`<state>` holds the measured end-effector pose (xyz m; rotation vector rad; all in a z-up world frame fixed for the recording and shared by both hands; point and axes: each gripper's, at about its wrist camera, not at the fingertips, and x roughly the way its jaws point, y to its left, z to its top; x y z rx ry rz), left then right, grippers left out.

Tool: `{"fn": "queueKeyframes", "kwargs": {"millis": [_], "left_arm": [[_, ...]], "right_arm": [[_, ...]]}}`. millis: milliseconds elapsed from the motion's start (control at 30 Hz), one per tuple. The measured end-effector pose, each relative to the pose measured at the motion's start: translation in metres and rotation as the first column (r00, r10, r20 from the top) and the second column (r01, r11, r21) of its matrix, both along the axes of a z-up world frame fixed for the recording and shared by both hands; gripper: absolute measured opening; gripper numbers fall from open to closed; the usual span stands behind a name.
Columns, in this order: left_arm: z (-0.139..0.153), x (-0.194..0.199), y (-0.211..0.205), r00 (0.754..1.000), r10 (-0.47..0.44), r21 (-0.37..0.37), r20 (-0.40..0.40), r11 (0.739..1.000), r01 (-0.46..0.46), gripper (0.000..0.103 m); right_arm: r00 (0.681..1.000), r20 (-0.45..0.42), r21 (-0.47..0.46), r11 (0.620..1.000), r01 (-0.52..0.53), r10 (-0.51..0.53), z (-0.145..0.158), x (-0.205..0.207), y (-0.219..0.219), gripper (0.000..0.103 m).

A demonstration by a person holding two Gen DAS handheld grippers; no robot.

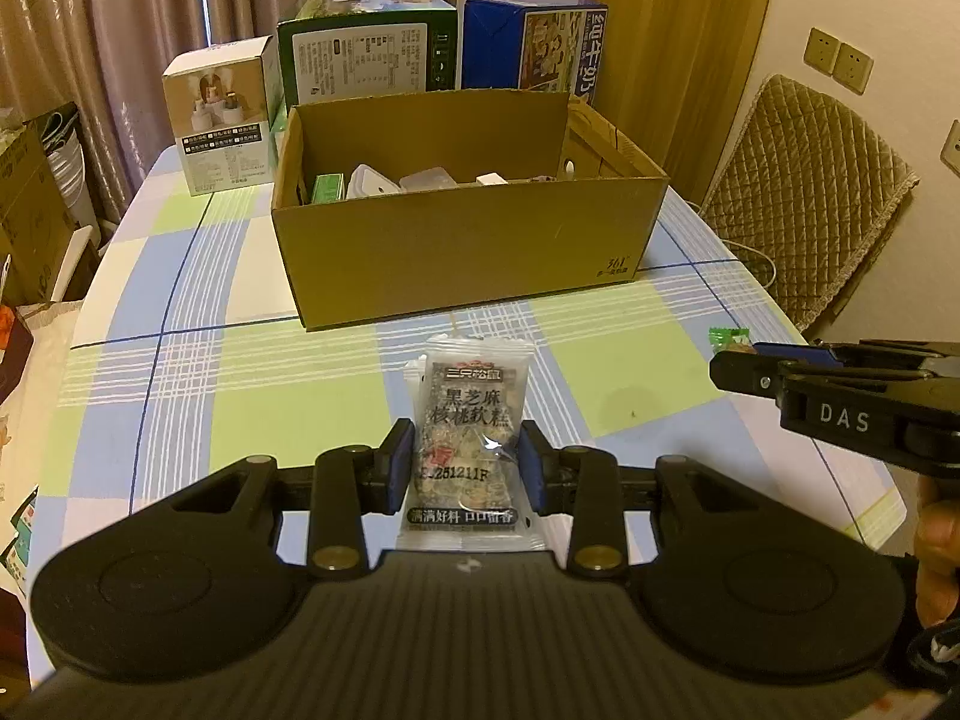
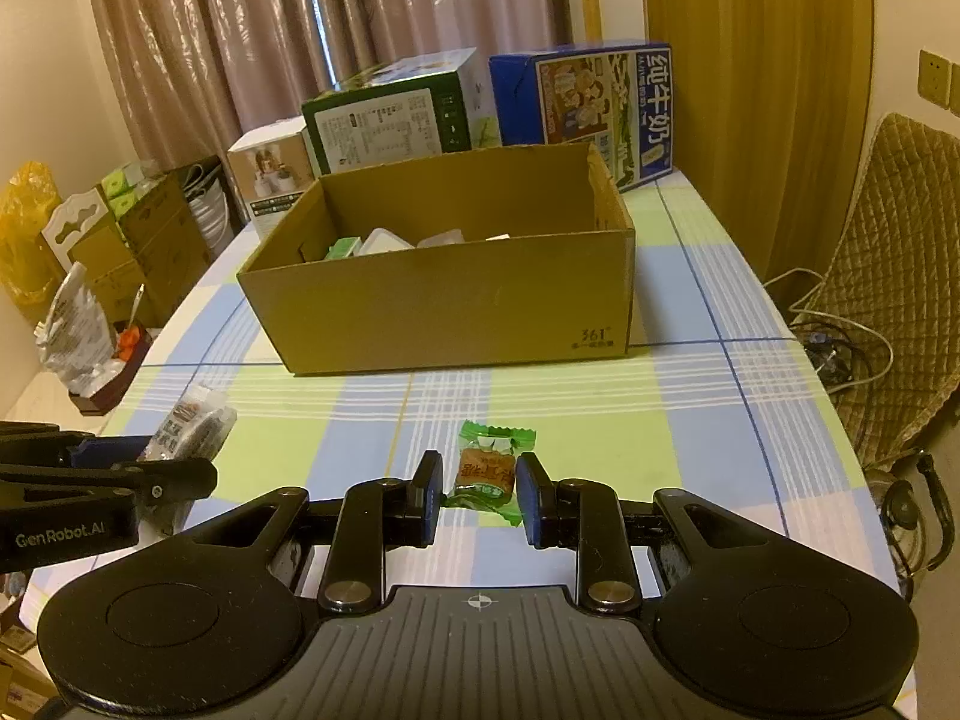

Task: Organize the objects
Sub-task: 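Carry the snack bag and candy up over the cardboard box with both grippers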

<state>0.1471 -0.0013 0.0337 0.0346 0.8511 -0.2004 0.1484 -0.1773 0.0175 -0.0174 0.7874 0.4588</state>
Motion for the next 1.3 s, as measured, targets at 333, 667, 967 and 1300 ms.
{"fn": "queueKeyframes", "kwargs": {"millis": [333, 667, 967, 1300], "left_arm": [[0.002, 0.002, -0.003, 1.0, -0.005, 0.004, -0.002, 1.0, 0.005, 0.031], [0.004, 0.011, -0.003, 1.0, -0.012, -0.002, -0.003, 1.0, 0.012, 0.031], [0.026, 0.042, -0.003, 0.999, -0.034, -0.001, 0.02, 0.999, 0.034, 0.031], [0.074, 0.119, -0.003, 0.996, -0.063, 0.03, 0.068, 0.998, 0.061, 0.031]], "right_arm": [[1.0, 0.0, -0.006, 1.0, 0.001, -0.001, 0.001, 0.002, -0.004, 0.024], [1.0, 0.016, -0.019, 1.0, -0.005, 0.005, 0.009, 0.014, -0.008, 0.024], [0.999, 0.042, -0.01, 1.0, -0.029, 0.03, 0.04, 0.053, -0.01, 0.024], [0.995, 0.073, -0.012, 0.998, -0.068, 0.069, 0.086, 0.126, 0.008, 0.024]]}}
